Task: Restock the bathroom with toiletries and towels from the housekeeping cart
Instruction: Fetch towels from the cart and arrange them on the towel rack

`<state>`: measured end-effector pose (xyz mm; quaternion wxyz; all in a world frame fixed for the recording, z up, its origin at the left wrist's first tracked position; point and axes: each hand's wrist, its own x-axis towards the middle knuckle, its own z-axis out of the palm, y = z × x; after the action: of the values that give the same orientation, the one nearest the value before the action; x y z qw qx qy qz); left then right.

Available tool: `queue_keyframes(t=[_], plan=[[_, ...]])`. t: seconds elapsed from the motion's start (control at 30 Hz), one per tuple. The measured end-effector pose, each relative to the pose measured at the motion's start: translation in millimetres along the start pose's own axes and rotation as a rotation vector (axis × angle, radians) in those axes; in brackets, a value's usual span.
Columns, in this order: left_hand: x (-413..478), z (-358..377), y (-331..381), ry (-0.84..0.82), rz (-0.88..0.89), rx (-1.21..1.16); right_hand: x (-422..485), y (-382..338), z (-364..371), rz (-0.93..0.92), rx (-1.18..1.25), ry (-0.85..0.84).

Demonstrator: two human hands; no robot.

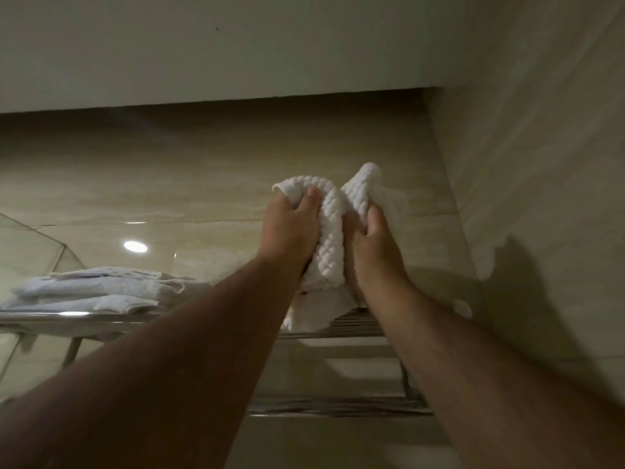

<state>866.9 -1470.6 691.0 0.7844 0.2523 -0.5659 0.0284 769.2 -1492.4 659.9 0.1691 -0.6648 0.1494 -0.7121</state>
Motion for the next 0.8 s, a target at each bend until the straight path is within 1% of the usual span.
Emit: queue_keyframes(t=[0.17, 0.33, 0.37, 0.43, 0.5, 0.57, 0.67, 0.73, 0.8], plan=[[17, -1, -13, 0.054, -0.02, 0.095, 9, 11, 2, 0.055, -0.098, -0.092], [20, 3, -23, 0.116, 0.026, 0.055, 21, 20, 5, 0.004, -0.105, -0.099], [21, 5, -24, 0.122, 0.016, 0.05, 24, 22, 6, 0.016, -0.116, -0.108], [21, 7, -27, 0.123, -0.032, 0.129, 31, 28, 8, 0.061, -0.159, -0.137], [23, 8, -30, 0.077, -0.116, 0.23, 37, 33, 10, 0.139, -0.204, -0.174], [23, 7, -30, 0.017, -0.202, 0.284, 41, 37, 12, 0.215, -0.231, -0.192], [17, 3, -22, -0.016, -0.284, 0.316, 43, 38, 11, 0.227, -0.299, -0.197], [13, 2, -20, -0.069, -0.255, 0.272, 39, 36, 9, 0.243, -0.268, -0.209], [2, -3, -12, -0.171, -0.378, 0.095, 33, 31, 5, 0.309, -0.159, -0.275]])
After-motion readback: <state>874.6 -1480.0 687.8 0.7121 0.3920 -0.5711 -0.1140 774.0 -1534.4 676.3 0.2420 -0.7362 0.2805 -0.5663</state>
